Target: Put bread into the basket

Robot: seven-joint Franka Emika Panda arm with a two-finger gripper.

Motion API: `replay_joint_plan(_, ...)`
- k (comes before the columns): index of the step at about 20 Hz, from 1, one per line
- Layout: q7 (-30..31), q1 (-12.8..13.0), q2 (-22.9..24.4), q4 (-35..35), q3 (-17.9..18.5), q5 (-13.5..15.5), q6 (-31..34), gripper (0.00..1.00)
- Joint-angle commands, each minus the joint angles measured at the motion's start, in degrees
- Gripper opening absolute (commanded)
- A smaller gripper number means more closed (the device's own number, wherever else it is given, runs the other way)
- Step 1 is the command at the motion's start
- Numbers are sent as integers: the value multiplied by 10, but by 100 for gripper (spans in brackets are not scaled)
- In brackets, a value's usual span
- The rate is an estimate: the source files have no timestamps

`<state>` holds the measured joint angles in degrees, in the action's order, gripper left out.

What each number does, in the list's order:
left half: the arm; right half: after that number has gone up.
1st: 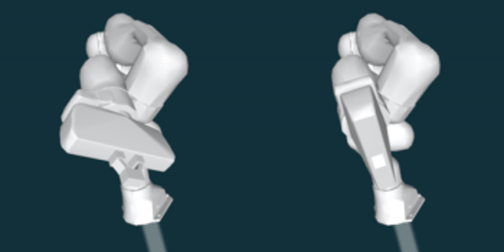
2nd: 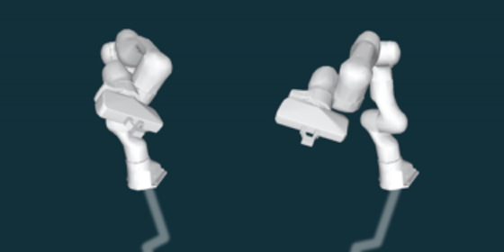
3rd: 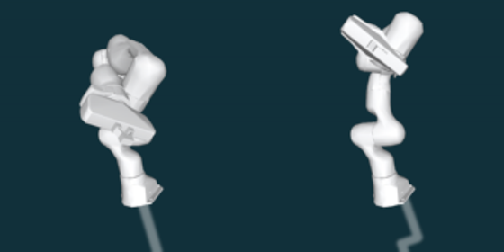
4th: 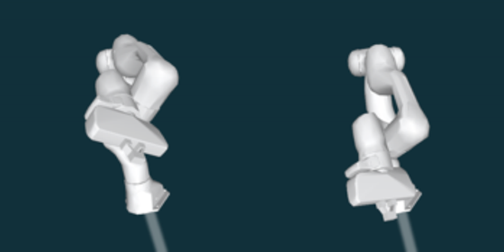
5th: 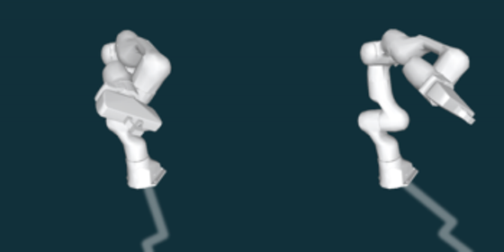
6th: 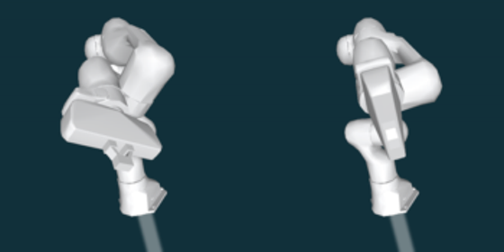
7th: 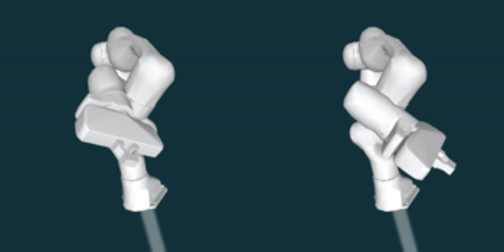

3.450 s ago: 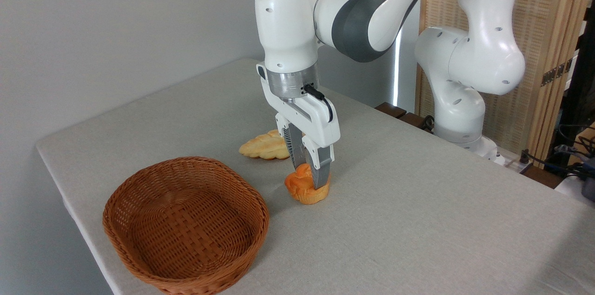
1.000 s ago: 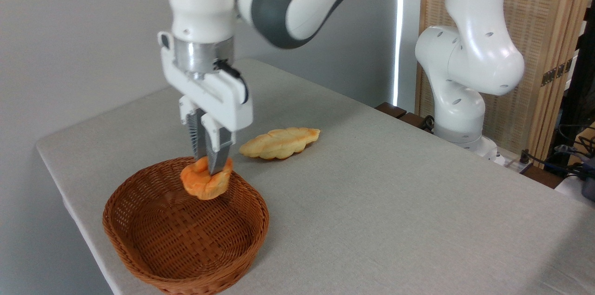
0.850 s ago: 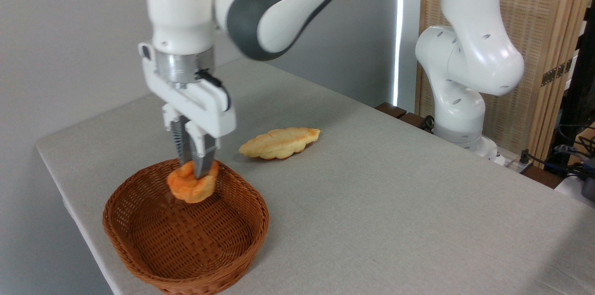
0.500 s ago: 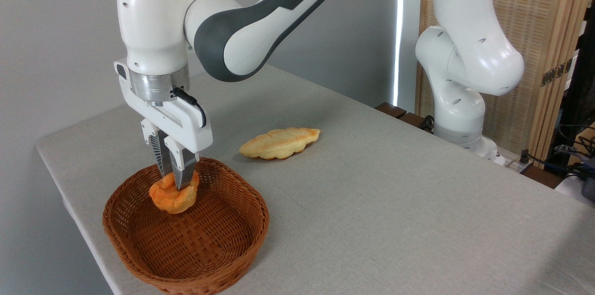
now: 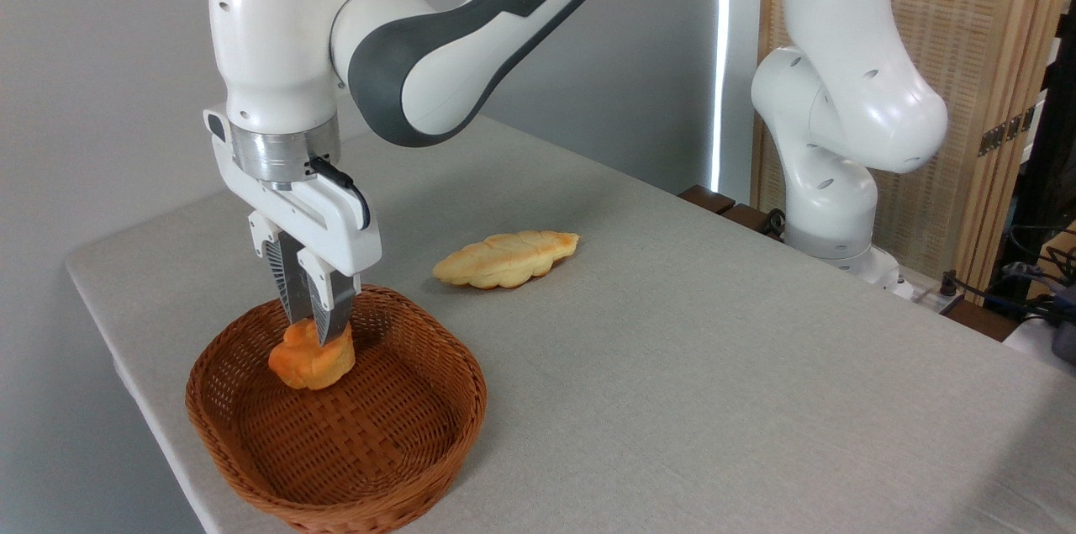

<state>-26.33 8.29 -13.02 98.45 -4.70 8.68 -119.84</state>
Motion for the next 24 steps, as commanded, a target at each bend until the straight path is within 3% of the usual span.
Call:
replay_joint_plan(1,12,-1,1,-10,4,-4,12,100)
replay_joint_plan(5,8,-6,16,-30,14,-6,36,100)
replay_joint_plan(9,-25,-14,71,-29,37,-49,97,100)
replay_joint_plan(14,-147,-74,129,-26,43,-37,176,100)
replay_joint_plan(24,-161,-86,165,-6,50,-38,229,100)
